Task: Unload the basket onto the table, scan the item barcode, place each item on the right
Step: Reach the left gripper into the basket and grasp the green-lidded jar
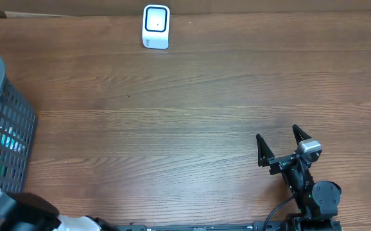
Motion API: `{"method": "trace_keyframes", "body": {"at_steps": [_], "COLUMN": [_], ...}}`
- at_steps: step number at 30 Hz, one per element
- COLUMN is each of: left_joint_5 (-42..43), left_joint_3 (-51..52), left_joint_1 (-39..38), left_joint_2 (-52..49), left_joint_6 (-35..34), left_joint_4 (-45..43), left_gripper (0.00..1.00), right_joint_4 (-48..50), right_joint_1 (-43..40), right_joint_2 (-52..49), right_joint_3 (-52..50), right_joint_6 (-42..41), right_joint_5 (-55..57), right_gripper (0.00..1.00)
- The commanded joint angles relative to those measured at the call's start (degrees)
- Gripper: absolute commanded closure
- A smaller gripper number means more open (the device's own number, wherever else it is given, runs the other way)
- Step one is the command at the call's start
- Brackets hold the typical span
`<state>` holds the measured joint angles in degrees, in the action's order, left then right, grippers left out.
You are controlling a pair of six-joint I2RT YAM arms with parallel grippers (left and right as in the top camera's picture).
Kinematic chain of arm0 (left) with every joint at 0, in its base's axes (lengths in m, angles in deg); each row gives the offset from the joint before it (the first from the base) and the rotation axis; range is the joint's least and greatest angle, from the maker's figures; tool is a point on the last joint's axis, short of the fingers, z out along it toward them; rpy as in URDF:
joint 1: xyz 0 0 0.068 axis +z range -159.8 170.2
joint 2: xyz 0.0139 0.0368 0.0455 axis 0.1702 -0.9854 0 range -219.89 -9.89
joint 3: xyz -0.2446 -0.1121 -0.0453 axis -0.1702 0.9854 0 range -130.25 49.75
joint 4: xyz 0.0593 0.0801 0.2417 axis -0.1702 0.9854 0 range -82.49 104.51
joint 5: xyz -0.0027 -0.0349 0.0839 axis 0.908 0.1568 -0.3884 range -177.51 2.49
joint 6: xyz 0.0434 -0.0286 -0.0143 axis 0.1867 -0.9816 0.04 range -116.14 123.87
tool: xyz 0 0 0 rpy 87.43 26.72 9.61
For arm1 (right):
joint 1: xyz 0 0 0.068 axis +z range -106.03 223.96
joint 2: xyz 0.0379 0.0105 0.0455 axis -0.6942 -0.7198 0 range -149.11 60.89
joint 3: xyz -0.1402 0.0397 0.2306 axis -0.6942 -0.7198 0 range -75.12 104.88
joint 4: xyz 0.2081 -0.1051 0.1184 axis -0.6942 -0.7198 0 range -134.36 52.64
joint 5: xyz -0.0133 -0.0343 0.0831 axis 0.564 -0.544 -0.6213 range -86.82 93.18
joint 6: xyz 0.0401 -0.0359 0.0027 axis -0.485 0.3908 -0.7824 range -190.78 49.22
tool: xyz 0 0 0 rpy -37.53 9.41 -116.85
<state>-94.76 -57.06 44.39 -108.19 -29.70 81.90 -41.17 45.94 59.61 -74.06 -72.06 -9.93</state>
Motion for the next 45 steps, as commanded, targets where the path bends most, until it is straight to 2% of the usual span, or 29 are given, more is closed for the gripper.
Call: {"method": "trace_keyframes", "body": {"at_steps": [1, 10, 16, 23, 29, 34, 36, 38, 39, 45], "left_joint_5": [-2.5, -4.1, -6.0, -6.9, -4.3, -3.6, -3.7, -3.7, -3.6, -1.4], "left_joint_3": [1.2, 6.1, 16.1, 19.0, 23.4, 25.0, 25.0, 24.7, 24.2, 19.8], "left_joint_1": [1.5, 1.4, 1.2, 1.3, 1.2, 1.2, 1.2, 1.2, 1.2, 1.2], "left_joint_2": [-4.8, -9.4, -9.4, -9.4, -9.4, -9.4, -9.4, -9.4, -9.4, -9.4], "left_joint_6": [-0.5, 0.4, 0.8, 0.9, 3.2, 3.9, 4.7, 5.3, 5.3, 5.3], "left_joint_4": [1.0, 1.4, -3.4, -6.3, -10.9, -11.9, -12.0, -12.2, -12.1, -9.9], "left_gripper": [0.03, 0.04, 0.04, 0.02, 0.04, 0.13, 0.23, 0.49, 0.56, 0.58], "right_joint_4": [0.3, 0.3, 0.3, 0.3, 0.3, 0.3, 0.3, 0.3, 0.3, 0.3], "right_joint_1": [0.4, 0.4, 0.4, 0.4, 0.4, 0.4, 0.4, 0.4, 0.4, 0.4], "right_joint_2": [0.3, 0.4, 0.4, 0.3, 0.4, 0.4, 0.4, 0.4, 0.4, 0.4], "right_joint_3": [-0.6, -0.6, -0.6, -0.6, -0.6, -0.6, -0.6, -0.6, -0.6, -0.6], "right_joint_6": [-0.1, -0.1, -0.1, -0.1, -0.1, -0.1, -0.1, -0.1, -0.1, -0.1], "right_joint_5": [0.4, 0.4, 0.5, 0.4, 0.4, 0.4, 0.4, 0.4, 0.4, 0.4], "right_gripper": [0.0, 0.0, 0.0, 0.0, 0.0, 0.0, 0.0, 0.0, 0.0, 0.0]}}
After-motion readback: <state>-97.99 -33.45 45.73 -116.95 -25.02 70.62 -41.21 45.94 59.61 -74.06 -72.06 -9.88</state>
